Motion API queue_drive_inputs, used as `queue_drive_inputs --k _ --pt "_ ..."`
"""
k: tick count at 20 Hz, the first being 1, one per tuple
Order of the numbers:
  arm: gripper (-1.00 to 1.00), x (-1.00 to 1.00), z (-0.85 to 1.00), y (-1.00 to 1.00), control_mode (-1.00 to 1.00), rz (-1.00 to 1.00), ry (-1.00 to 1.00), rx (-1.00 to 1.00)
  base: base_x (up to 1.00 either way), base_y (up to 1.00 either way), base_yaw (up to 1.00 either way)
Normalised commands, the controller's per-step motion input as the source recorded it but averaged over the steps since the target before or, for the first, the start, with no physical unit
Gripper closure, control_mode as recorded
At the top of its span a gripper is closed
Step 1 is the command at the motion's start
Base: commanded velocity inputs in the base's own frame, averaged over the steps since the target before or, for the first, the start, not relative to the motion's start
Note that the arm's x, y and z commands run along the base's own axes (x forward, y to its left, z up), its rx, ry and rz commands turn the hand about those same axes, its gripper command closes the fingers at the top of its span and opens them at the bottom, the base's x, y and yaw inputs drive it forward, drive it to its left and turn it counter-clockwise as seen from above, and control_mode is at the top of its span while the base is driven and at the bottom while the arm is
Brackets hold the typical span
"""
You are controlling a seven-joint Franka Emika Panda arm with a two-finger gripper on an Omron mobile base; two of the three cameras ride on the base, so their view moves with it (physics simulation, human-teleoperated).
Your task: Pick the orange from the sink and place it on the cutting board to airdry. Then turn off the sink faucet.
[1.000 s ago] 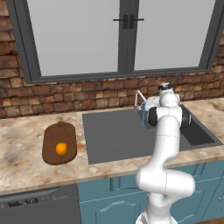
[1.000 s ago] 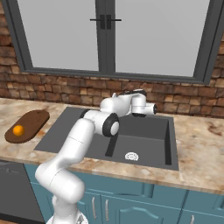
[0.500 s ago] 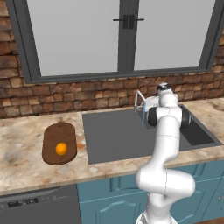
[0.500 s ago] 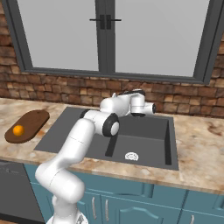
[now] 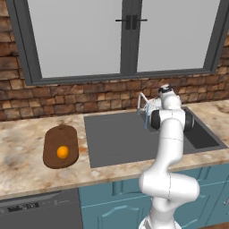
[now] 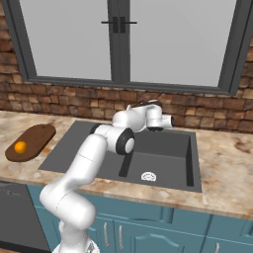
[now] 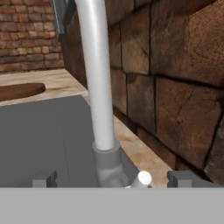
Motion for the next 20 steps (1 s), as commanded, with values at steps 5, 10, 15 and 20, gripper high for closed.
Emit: queue_drive_inputs --k 5,10,15,20 --pt "-1.0 0.38 0.24 1.0 -1.0 0.18 -0.05 -0.07 0.0 0.0 0.0" --pt "-1.0 0.39 0.36 1.0 -1.0 0.1 -0.11 -0.16 0.0 0.0 0.0" --pt "-1.0 0.36 0.43 1.0 -1.0 0.06 -0.13 -0.2 0.0 0.0 0.0" --pt "-1.0 0.37 0.47 1.0 -1.0 0.04 -0.13 -0.21 0.0 0.0 0.0"
